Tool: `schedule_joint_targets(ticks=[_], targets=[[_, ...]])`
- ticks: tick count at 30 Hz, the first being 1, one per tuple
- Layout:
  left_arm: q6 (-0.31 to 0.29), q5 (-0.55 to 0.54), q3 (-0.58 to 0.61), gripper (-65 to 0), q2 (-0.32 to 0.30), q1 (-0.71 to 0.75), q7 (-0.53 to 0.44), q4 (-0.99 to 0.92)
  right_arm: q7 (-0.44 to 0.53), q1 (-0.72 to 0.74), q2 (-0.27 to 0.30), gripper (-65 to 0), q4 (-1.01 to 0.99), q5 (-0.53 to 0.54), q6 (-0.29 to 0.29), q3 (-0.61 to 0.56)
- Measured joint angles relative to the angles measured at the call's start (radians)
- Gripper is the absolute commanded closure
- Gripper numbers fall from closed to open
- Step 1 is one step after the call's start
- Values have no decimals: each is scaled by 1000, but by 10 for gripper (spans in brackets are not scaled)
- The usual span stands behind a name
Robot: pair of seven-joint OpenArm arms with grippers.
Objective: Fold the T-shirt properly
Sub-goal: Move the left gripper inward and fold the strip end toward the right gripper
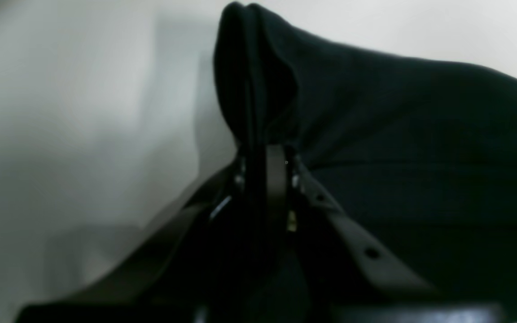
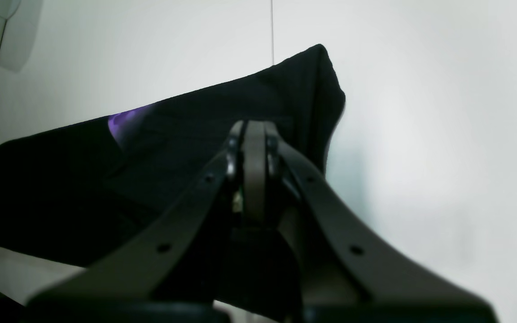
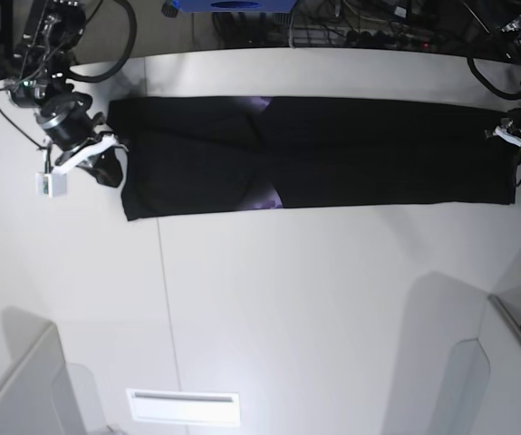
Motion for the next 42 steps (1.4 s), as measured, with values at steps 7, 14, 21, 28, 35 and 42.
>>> schedule_joint_targets(ticks=[7,14,21,28,35,42], targets=[[1,-8,56,0,101,107,0,273,-1,3,0,0,0,3,0,0],[97,-8,238,0,147,157,0,375,0,3,-17,0,0,6,0,-2],[100,-8,360,0,188,154,-3,378,-1,3,-18,0,0,3,0,0],[210,-8,506,0,201,154,2,378,0,3,-17,0,0,3,0,0],[261,-16,618,0,216,145,2,378,0,14,-17,0,0,-4,0,0],[295,-18,682,0,233,135,2,381,0,16,-17,0,0,-4,0,0]])
